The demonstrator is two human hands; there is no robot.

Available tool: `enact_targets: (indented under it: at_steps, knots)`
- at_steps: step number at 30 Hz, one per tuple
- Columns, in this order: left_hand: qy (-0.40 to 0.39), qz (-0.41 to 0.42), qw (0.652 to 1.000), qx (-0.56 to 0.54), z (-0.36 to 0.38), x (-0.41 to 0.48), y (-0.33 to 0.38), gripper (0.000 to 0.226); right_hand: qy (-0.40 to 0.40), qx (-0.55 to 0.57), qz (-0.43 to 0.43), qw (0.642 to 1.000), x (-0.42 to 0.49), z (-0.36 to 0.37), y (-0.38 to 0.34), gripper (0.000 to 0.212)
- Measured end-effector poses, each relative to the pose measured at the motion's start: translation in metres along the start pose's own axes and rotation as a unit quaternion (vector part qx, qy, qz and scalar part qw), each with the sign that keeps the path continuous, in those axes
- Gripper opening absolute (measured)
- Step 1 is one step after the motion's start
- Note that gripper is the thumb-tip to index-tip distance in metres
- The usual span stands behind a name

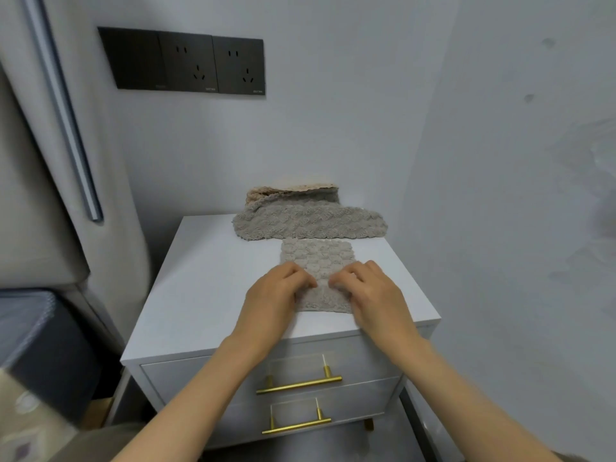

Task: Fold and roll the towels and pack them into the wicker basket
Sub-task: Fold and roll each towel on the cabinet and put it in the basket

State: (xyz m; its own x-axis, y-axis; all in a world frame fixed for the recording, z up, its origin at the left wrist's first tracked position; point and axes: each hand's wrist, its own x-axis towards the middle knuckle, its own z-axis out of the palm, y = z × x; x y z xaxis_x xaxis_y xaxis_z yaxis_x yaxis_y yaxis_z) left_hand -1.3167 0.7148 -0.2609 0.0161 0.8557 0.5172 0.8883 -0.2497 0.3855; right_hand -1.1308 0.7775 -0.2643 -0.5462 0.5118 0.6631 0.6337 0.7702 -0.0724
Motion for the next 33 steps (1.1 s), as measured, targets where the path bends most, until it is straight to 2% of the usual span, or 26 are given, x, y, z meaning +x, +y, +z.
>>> enact_targets:
  at_steps: [3,6,10,18,21,24,28,30,33]
  knots:
    - [-0.012,0.029,0.999,0.016,0.000,-0.001,0.003,0.026,-0.011,-0.028,-0.061,0.998,-0.003,0.004,0.002,0.025]
    - [-0.030,0.047,0.997,0.047,0.002,-0.003,0.000,0.024,-0.034,-0.028,-0.066,0.997,-0.009,0.005,0.005,0.034]
    - [-0.055,0.038,0.996,0.053,0.000,-0.006,0.001,0.039,-0.073,-0.008,-0.037,0.997,-0.013,-0.001,0.001,0.035]
    - [-0.076,-0.001,0.997,0.005,-0.008,-0.005,-0.015,0.042,-0.164,0.030,0.023,0.986,-0.017,-0.006,0.022,0.044]
    - [-0.092,-0.033,0.995,-0.038,-0.013,-0.002,-0.018,0.036,-0.187,0.096,0.081,0.974,-0.016,-0.011,0.026,0.041]
    - [-0.106,-0.086,0.986,-0.091,-0.017,0.001,-0.018,0.029,-0.204,0.187,0.156,0.948,-0.012,-0.015,0.029,0.035]
    - [-0.109,-0.145,0.976,-0.123,-0.015,0.005,-0.020,0.021,-0.193,0.231,0.229,0.926,-0.006,-0.014,0.034,0.014]
    - [-0.099,-0.178,0.968,-0.145,-0.014,0.007,-0.022,0.012,-0.183,0.235,0.269,0.916,-0.004,-0.015,0.034,0.021]
    - [-0.089,-0.235,0.953,-0.171,-0.012,0.008,-0.022,0.029,-0.186,0.241,0.337,0.891,-0.001,-0.017,0.034,0.023]
